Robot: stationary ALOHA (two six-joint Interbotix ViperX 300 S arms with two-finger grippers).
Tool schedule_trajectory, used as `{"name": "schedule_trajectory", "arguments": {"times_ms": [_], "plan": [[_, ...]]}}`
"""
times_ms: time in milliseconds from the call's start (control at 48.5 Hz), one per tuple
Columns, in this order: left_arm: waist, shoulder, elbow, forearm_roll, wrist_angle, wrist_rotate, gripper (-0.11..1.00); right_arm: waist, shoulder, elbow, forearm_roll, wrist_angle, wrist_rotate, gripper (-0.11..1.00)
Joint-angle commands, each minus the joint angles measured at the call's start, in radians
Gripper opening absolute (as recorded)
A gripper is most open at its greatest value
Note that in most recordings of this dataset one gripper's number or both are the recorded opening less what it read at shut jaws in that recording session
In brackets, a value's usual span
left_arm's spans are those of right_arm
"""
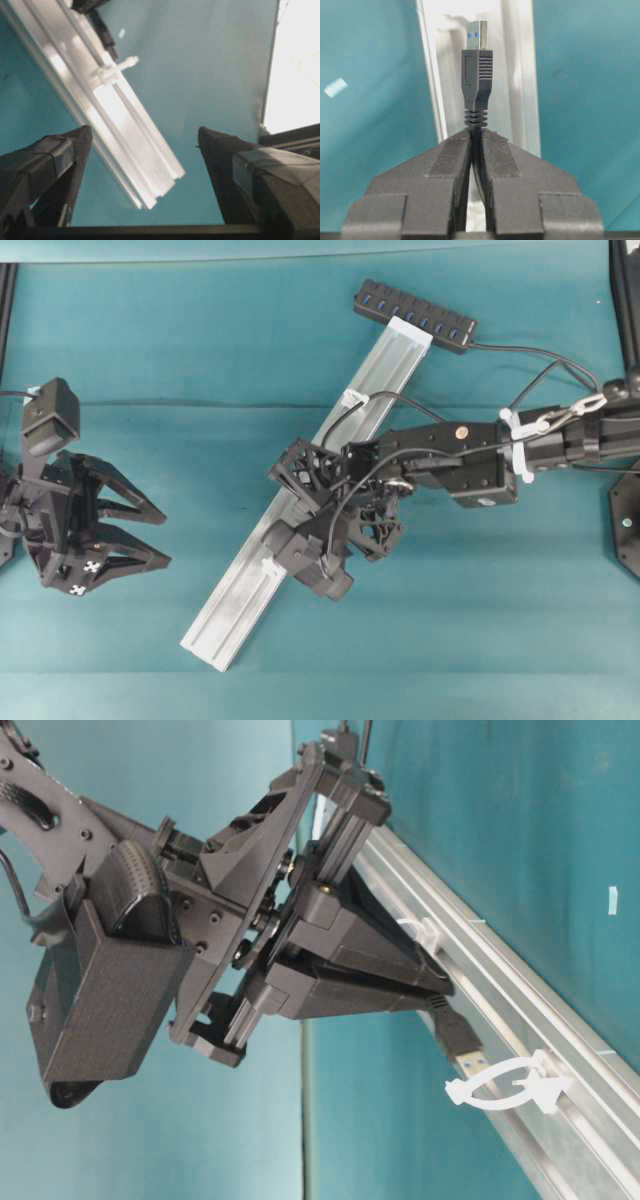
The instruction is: Pass the USB cable through three rings with both arms.
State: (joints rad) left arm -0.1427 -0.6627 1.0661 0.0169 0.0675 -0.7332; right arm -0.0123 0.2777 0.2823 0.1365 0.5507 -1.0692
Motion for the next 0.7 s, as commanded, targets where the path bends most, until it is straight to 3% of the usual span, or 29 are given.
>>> {"name": "schedule_trajectory", "arguments": {"times_ms": [0,680], "plan": [[-0.003,-0.002,-0.012,0.003,0.000,0.002,0.92,0.014,0.005,-0.011,-0.002,-0.008,-0.011,0.07],[-0.003,-0.044,-0.002,0.003,0.058,-0.018,0.92,0.043,0.060,-0.080,0.005,-0.011,-0.008,0.07]]}}
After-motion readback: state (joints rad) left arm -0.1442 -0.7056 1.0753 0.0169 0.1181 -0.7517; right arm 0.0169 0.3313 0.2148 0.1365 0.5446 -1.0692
